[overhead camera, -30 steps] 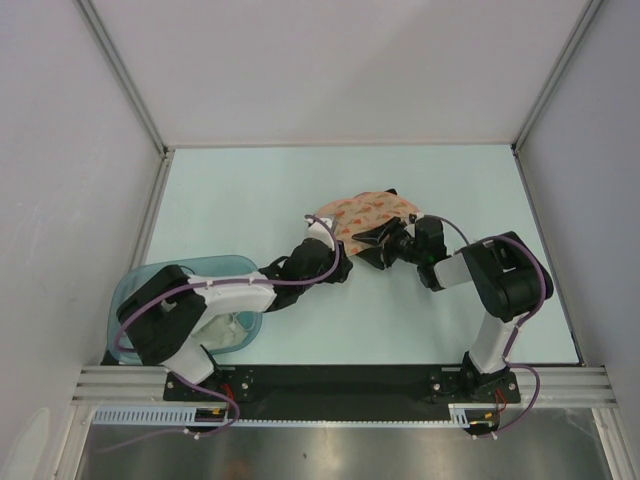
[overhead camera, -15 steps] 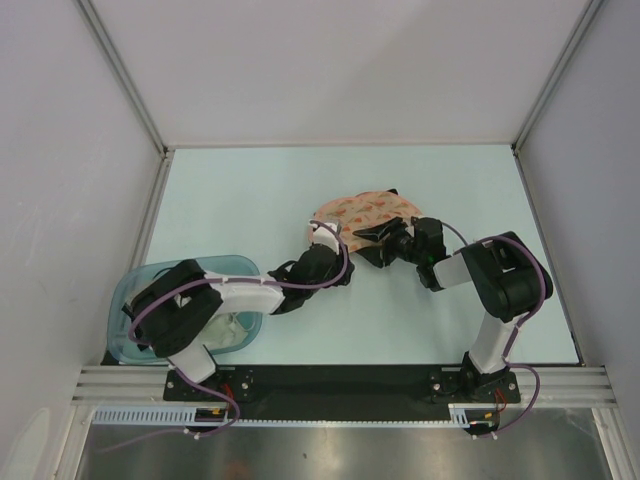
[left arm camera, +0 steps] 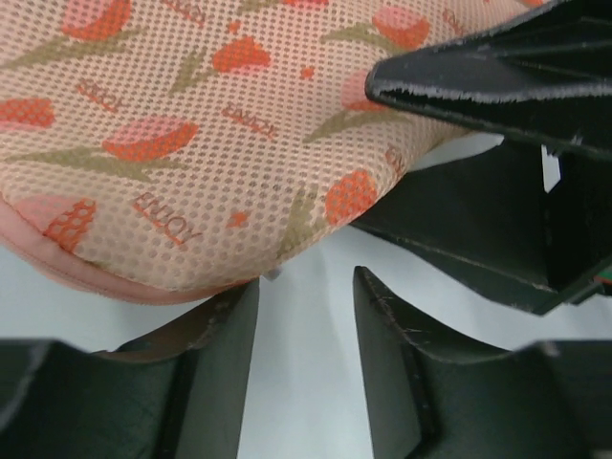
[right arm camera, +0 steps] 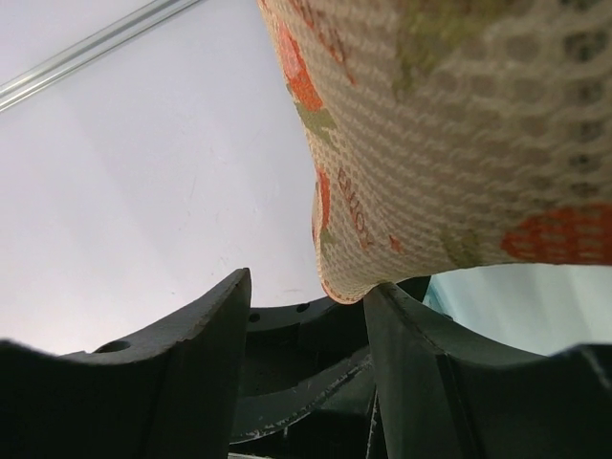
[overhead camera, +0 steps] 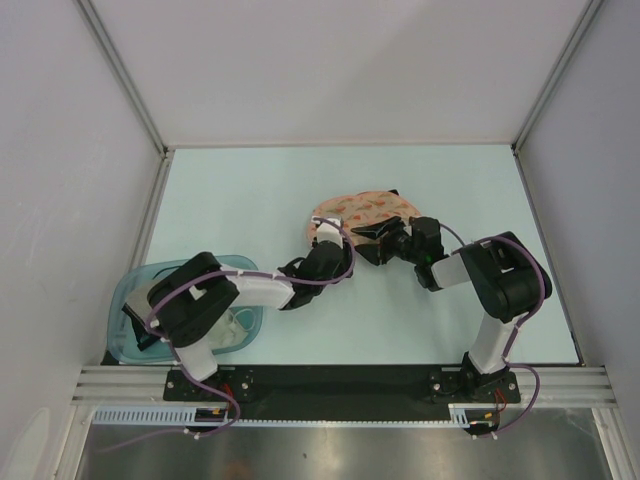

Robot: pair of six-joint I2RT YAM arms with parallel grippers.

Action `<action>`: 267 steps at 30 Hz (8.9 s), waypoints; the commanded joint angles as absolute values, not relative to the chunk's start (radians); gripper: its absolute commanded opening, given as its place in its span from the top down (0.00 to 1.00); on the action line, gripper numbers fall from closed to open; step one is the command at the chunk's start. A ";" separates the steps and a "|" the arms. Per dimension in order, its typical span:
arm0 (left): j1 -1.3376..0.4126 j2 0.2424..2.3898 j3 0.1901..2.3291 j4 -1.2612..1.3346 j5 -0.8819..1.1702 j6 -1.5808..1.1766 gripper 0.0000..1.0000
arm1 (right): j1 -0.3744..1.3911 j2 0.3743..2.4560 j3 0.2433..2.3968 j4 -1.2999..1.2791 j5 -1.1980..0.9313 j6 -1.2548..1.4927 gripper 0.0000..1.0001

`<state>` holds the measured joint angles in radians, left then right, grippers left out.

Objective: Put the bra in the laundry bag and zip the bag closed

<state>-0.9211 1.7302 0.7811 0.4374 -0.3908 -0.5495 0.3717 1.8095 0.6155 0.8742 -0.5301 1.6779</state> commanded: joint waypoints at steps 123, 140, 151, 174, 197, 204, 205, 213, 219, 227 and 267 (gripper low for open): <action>-0.704 1.661 0.723 0.288 0.208 -0.522 1.00 | 0.066 1.761 0.537 0.522 -0.838 0.841 0.89; -0.827 1.716 0.811 0.413 0.291 -0.673 1.00 | 0.103 1.604 0.528 0.394 -0.673 0.891 0.08; -0.834 1.700 0.810 0.400 0.296 -0.680 1.00 | 0.274 1.462 0.416 0.526 -0.494 1.064 0.17; -0.864 1.599 0.686 0.402 0.216 -0.687 1.00 | 0.269 1.559 0.367 0.649 -0.446 1.143 0.99; -0.813 1.491 0.595 0.376 0.252 -0.678 1.00 | 0.199 1.332 0.413 0.290 -0.474 0.851 0.23; -0.834 1.539 0.652 0.390 0.282 -0.692 1.00 | 0.313 1.233 0.325 0.392 -0.451 0.989 0.20; -0.836 1.543 0.656 0.390 0.284 -0.692 1.00 | 0.327 1.230 0.322 0.405 -0.446 1.020 0.17; -0.854 1.528 0.681 0.380 0.284 -0.701 1.00 | 0.345 1.249 0.316 0.469 -0.417 1.121 0.16; -0.876 1.549 0.693 0.385 0.281 -0.712 1.00 | 0.345 1.278 0.319 0.491 -0.382 1.149 0.32; -0.881 1.531 0.669 0.364 0.265 -0.704 1.00 | 0.304 1.327 0.307 0.517 -0.345 1.147 0.65; -0.868 1.364 0.535 0.259 0.259 -0.695 1.00 | 0.259 1.036 0.408 -0.074 -0.332 0.779 0.17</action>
